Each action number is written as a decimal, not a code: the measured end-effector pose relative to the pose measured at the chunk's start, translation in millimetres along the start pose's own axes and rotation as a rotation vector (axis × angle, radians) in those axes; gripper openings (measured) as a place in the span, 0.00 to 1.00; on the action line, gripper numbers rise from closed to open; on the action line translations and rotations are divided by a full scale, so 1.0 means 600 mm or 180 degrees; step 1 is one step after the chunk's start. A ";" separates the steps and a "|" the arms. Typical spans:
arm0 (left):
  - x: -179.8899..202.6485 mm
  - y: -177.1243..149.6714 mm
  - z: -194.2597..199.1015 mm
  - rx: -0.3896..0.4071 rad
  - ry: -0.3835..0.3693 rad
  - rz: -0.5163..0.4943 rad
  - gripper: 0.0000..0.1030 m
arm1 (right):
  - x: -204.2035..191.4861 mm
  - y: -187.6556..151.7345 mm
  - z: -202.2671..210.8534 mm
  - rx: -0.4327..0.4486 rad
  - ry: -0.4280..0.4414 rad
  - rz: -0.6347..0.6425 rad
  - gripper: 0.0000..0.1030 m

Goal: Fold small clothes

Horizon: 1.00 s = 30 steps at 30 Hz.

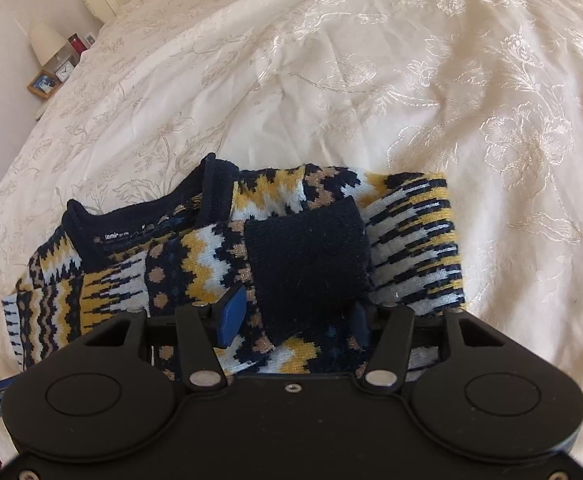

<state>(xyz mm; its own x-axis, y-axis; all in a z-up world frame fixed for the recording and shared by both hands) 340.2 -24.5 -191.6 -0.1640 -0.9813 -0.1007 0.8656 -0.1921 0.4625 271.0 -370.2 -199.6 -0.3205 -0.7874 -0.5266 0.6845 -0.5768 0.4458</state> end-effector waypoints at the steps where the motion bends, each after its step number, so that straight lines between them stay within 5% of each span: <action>1: 0.000 0.000 0.002 0.0013 -0.0001 -0.0017 0.76 | 0.003 0.002 0.001 0.0024 0.0021 -0.0053 0.49; 5: 0.002 -0.003 0.015 0.0066 -0.0008 -0.0072 0.76 | -0.004 0.007 0.013 0.0097 0.0125 -0.0072 0.12; 11: 0.000 0.010 0.056 0.0251 -0.0014 -0.0091 0.76 | -0.069 0.023 0.094 0.0329 0.0299 0.0409 0.11; 16: -0.001 0.030 0.060 0.0361 0.0043 -0.0135 0.76 | -0.029 0.000 0.091 0.0149 -0.0077 0.0414 0.11; 21: -0.010 0.035 0.013 0.0204 0.0269 -0.0137 0.76 | 0.020 -0.027 0.050 -0.0142 -0.0511 0.0325 0.21; 30: -0.027 0.022 -0.035 -0.0187 0.0336 0.0067 0.81 | 0.019 -0.036 0.030 -0.0227 -0.0640 0.0424 0.31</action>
<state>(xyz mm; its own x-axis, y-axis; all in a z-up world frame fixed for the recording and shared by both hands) 364.2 -11.0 -202.4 -0.0973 -0.9779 -0.1851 0.8951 -0.1673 0.4133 240.7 -370.5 -202.2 -0.3432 -0.8870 -0.3089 0.7717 -0.4537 0.4457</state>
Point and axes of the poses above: each gripper's, at about its wrist camera, not at the fingertips, and z roughly against the way its jaws point, x to its right, y to its top, the point moved 6 cm from there along -z, roughly the way its jaws point, and after that the axes turned 13 degrees about y, right-handed, at the moved point
